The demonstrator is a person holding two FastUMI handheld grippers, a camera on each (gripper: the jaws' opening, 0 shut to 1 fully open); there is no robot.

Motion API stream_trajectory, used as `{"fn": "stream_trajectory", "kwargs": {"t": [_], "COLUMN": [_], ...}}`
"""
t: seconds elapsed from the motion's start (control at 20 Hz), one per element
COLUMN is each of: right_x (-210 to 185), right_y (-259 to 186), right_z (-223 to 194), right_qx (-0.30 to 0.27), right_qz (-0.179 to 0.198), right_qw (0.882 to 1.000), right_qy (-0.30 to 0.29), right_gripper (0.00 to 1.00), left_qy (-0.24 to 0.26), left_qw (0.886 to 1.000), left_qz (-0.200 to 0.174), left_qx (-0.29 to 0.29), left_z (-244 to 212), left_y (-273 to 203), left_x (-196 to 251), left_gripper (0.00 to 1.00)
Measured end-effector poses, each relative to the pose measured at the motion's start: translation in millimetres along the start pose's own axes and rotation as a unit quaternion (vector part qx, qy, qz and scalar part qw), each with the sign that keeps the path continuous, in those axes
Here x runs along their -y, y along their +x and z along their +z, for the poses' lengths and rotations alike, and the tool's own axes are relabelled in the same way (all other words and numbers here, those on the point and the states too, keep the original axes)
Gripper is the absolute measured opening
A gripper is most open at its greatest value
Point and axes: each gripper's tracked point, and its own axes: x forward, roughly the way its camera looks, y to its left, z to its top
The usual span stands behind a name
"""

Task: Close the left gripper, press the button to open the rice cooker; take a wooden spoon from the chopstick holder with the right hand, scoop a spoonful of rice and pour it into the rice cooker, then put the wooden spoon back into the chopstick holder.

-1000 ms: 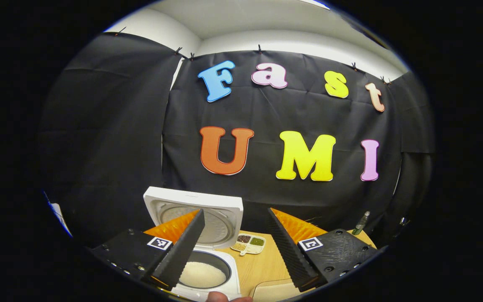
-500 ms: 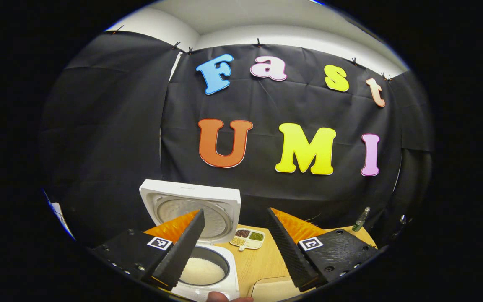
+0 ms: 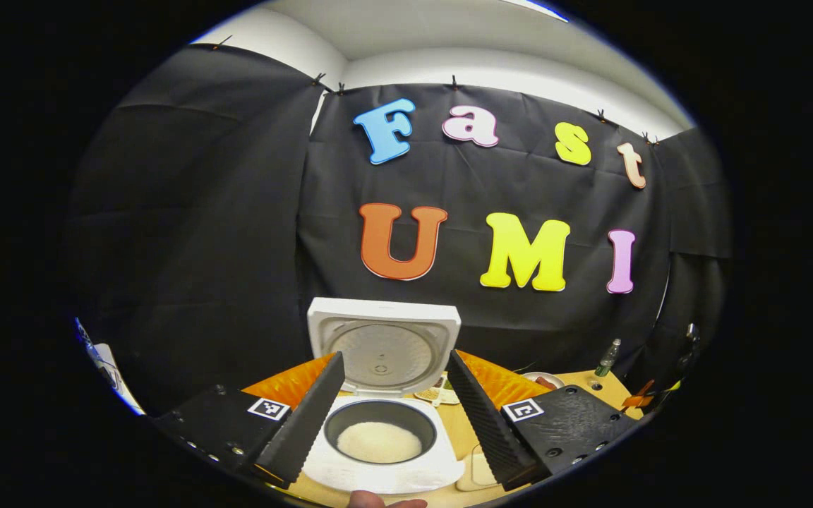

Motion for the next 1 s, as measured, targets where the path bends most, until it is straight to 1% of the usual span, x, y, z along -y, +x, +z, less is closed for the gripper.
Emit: {"fn": "stream_trajectory", "kwargs": {"t": [0.05, 0.1, 0.35, 0.55, 0.7, 0.9, 0.95, 1.0], "right_x": [-10, -24, -116, -178, -194, -193, -192, -192], "right_y": [-8, -16, -36, -23, 2, 33, 39, 42], "right_z": [5, 9, 16, -12, -44, -85, -92, -99], "right_qx": [0.007, 0.015, 0.03, 0.008, -0.007, -0.017, -0.02, -0.027], "right_qz": [-0.006, 0.0, 0.046, 0.069, 0.064, 0.04, 0.036, 0.034], "right_qw": [1.0, 0.999, 0.995, 0.991, 0.984, 0.964, 0.961, 0.959], "right_qy": [-0.017, -0.03, -0.083, -0.113, -0.165, -0.261, -0.275, -0.279], "right_gripper": [0.16, 0.16, 0.16, 0.16, 0.16, 0.16, 0.16, 0.16], "left_qy": [0.008, 0.014, 0.007, 0.008, 0.011, 0.008, 0.009, 0.009], "left_qw": [1.0, 1.0, 1.0, 0.999, 0.999, 0.999, 0.998, 0.998], "left_qz": [0.006, 0.011, 0.02, 0.034, 0.041, 0.054, 0.06, 0.064], "left_qx": [0.007, 0.01, 0.019, 0.021, 0.016, 0.003, -0.001, -0.005], "left_z": [1, 0, -4, -5, -10, -16, -18, -20], "left_y": [-6, -12, -44, -64, -76, -88, -89, -89], "left_x": [-12, -25, -69, -92, -104, -115, -118, -121], "left_gripper": [0.94, 0.94, 0.94, 0.94, 0.94, 0.94, 0.94, 0.94]}}
